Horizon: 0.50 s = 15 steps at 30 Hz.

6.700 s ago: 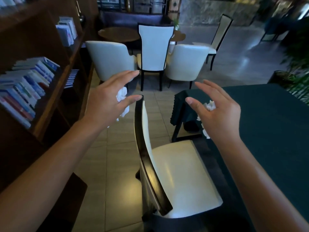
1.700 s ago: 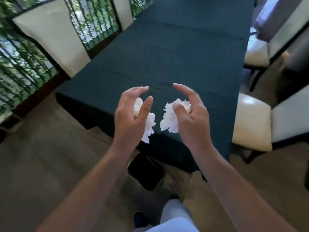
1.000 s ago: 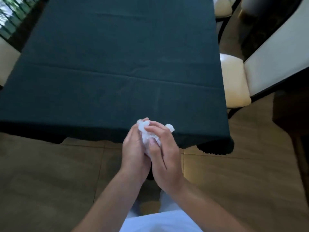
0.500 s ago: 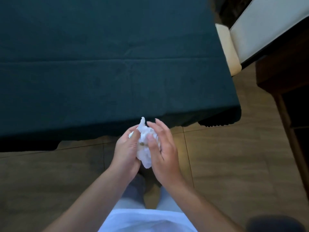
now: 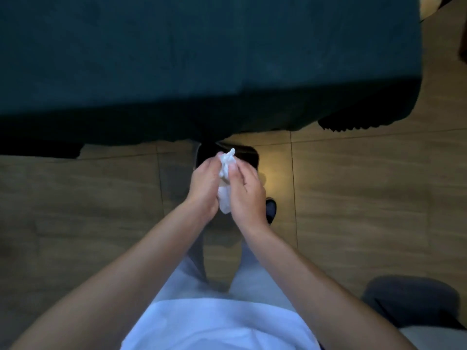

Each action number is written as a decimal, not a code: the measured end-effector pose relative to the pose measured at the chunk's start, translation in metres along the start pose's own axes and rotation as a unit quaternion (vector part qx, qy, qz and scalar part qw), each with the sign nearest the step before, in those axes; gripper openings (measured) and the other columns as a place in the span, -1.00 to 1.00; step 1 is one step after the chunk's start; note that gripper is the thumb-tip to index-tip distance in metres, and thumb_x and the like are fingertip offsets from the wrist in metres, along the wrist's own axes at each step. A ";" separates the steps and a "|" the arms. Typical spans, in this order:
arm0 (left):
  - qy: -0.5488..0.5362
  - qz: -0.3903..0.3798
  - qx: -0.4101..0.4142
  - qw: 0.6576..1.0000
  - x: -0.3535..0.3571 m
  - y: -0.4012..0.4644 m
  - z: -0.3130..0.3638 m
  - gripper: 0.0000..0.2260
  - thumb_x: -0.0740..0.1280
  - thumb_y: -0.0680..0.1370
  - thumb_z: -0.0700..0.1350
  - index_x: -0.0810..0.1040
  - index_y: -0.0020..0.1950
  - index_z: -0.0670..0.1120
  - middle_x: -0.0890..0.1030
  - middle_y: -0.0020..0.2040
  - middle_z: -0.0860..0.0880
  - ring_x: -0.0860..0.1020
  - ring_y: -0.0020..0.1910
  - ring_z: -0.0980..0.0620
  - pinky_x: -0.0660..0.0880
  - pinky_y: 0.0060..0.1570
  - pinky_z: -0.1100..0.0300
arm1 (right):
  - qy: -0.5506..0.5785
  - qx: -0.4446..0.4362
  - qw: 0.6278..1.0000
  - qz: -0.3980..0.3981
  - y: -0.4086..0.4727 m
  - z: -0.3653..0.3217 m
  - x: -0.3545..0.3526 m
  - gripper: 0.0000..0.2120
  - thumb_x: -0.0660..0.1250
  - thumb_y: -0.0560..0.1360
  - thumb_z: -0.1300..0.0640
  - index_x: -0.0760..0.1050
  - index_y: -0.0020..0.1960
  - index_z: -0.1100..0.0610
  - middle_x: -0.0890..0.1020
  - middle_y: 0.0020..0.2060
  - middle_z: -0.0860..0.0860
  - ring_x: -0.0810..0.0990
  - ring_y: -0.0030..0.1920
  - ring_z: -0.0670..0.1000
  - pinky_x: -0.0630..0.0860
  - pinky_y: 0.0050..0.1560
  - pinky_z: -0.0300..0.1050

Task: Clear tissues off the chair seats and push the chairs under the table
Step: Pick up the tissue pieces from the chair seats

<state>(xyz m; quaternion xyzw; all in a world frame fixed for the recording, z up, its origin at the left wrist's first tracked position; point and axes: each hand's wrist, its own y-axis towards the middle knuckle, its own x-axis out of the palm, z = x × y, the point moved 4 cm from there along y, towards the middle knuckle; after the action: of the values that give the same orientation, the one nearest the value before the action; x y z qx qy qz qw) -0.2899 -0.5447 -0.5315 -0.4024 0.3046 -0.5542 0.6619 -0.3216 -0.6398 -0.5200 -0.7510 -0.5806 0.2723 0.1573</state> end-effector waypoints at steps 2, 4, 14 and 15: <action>0.006 0.004 -0.003 1.000 0.002 0.024 -0.016 -0.86 0.31 0.67 -0.03 0.63 0.09 -0.04 0.71 -0.18 -0.02 0.71 -0.17 0.04 0.58 -0.22 0.18 | 0.012 0.026 1.000 0.008 0.017 0.024 0.002 -0.74 0.24 0.66 -0.02 0.63 0.25 -0.03 0.64 0.17 -0.10 0.59 0.18 -0.18 0.54 0.27 -0.05; 0.043 0.008 -0.018 0.999 0.000 0.052 -0.034 -0.83 0.28 0.68 0.02 0.62 0.12 -0.02 0.71 -0.23 0.01 0.71 -0.19 0.04 0.57 -0.28 0.25 | 0.037 0.073 0.997 0.003 0.035 0.049 0.008 -0.78 0.28 0.65 0.00 0.65 0.21 -0.02 0.68 0.11 -0.09 0.64 0.12 -0.14 0.57 0.22 -0.09; 0.240 0.008 -0.085 0.967 -0.046 0.206 -0.090 -0.60 0.23 0.63 0.26 0.63 0.15 -0.03 0.68 0.17 -0.14 0.66 0.12 -0.14 0.58 0.22 -0.10 | 0.009 0.201 0.976 0.086 0.114 0.157 0.065 -0.74 0.40 0.57 0.11 0.61 0.26 0.06 0.62 -0.02 -0.06 0.61 0.03 -0.04 0.42 -0.16 -0.39; 0.232 0.006 -0.085 0.969 -0.048 0.218 -0.087 -0.55 0.22 0.64 0.25 0.60 0.28 -0.06 0.66 0.22 -0.14 0.65 0.15 -0.15 0.57 0.24 -0.12 | 0.007 0.204 0.974 0.102 0.119 0.166 0.071 -0.74 0.40 0.57 0.12 0.59 0.26 0.06 0.61 -0.02 -0.06 0.60 0.03 -0.04 0.42 -0.09 -0.34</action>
<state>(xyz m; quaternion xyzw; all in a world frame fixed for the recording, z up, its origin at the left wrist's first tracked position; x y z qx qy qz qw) -0.2676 -0.5009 -0.7658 -0.3163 0.4982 -0.6004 0.5397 -0.3134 -0.6175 -0.7350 -0.7601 -0.4320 0.3941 0.2832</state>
